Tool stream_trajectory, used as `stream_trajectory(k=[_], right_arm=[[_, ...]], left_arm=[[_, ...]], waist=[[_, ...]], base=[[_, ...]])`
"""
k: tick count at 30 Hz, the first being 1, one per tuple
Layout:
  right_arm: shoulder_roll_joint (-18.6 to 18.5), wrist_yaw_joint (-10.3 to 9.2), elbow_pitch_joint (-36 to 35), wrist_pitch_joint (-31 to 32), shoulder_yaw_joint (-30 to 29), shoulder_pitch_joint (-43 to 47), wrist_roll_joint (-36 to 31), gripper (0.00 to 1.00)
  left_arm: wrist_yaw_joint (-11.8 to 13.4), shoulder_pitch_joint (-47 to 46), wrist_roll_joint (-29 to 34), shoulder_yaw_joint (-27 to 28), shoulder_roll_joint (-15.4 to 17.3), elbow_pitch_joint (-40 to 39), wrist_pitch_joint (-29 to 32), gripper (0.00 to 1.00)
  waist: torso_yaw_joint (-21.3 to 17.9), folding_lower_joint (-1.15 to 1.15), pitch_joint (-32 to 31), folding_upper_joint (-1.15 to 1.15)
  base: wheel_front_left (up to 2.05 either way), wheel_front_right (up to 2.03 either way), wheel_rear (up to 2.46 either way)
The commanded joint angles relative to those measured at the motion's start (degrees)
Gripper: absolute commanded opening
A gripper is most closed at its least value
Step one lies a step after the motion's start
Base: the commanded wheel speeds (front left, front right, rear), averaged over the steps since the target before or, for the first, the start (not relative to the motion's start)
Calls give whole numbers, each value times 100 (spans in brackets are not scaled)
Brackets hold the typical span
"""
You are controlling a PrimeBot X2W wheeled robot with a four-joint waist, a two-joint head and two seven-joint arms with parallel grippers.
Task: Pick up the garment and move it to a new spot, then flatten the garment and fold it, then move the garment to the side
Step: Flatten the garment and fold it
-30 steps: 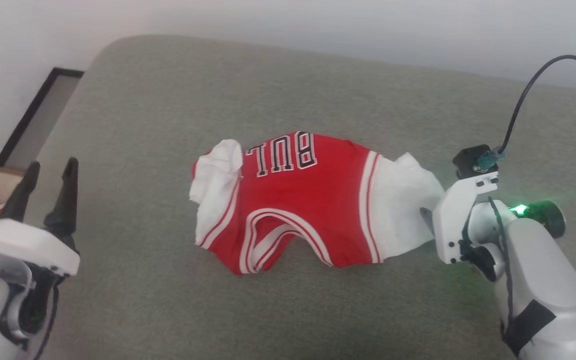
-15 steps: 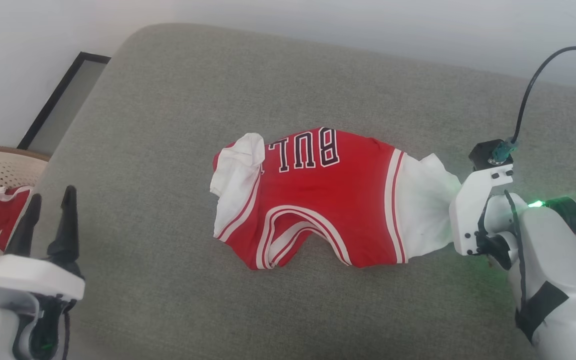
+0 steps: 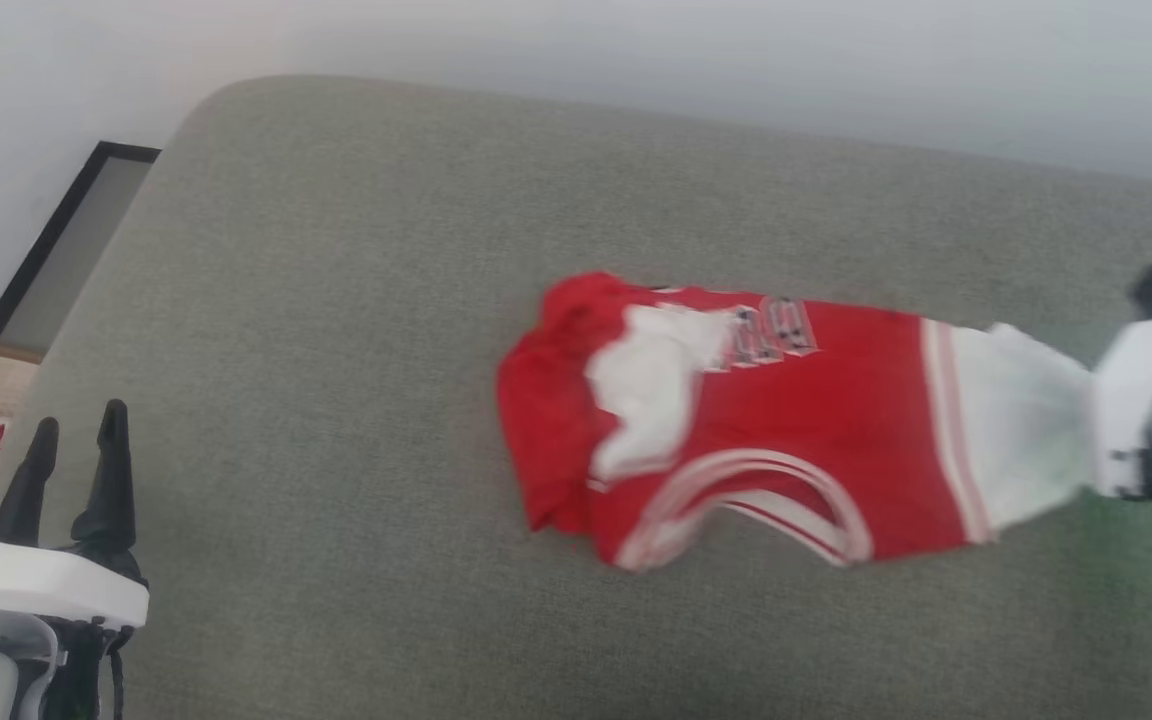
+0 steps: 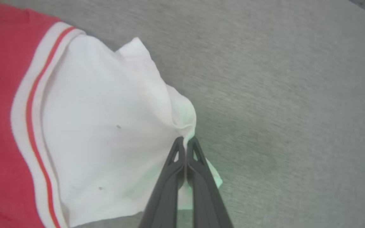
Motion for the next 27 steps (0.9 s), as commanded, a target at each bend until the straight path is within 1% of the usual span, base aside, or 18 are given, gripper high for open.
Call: stream_trajectory(k=[1, 4, 6, 7, 9, 10, 11, 12, 13, 17, 21, 24, 27], right_arm=[[-175, -8, -101, 120, -190, 198, 26, 0], [-267, -8, -163, 196, -528, 427, -18, 0], [-222, -8, -135, 185, -732, 566, -26, 0], [-222, -8, -135, 185, -732, 566, -26, 0], [-128, -8, -52, 128, -910, 666, -73, 0], [-68, -8, -10, 58, -988, 686, -81, 9], [-13, -7, 28, -14, -1021, 710, -124, 26], [44, -6, 92, -60, -1066, 723, -147, 56], [94, -6, 167, -76, -1109, 716, -164, 100], [264, -4, 238, -233, -1191, 586, -269, 100], [331, -5, 50, -429, -1209, 498, -321, 100], [482, -5, -197, -650, -1213, 537, -343, 100], [634, -5, -529, -984, -1179, 573, -417, 100]], left_arm=[[-40, 13, 89, 4, -20, 26, -23, 100], [-62, -52, 105, -42, -9, 58, -23, 100], [-76, -87, 112, -71, -1, 84, -23, 100], [-76, -87, 112, -71, -1, 84, -23, 100], [-82, -109, 116, -88, 10, 108, -24, 100], [-85, -114, 121, -113, 22, 120, -24, 100], [-89, -112, 134, -140, 42, 132, -24, 100], [-93, -114, 127, -162, 62, 138, -22, 100], [-98, -118, 127, -195, 90, 135, 2, 100], [-103, -122, 52, -260, 219, 65, 149, 100], [-85, -170, 72, -334, 387, -190, 468, 100], [-17, -228, 13, -424, 508, -485, 887, 100], [56, -331, -121, -519, 625, -850, 1465, 100]], waist=[[-41, 0, 8, 0], [-66, 0, 20, 0], [-80, 0, 24, 0], [-80, 0, 24, 0], [-105, 0, 20, 0], [-118, 0, 20, 0], [-138, 0, 14, 0], [-164, 0, 5, 0], [-190, 0, -6, 0], [-344, 0, -94, 0], [-545, 0, -206, 0], [-728, 0, -277, 0], [-962, 0, -315, 0]], base=[[0, 0, 0], [0, 0, 0], [0, 0, 0], [0, 0, 0], [0, 0, 0], [0, 0, 0], [0, 0, 0], [0, 0, 0], [0, 0, 0], [0, 0, 0], [0, 0, 0], [0, 0, 0], [0, 0, 0]])
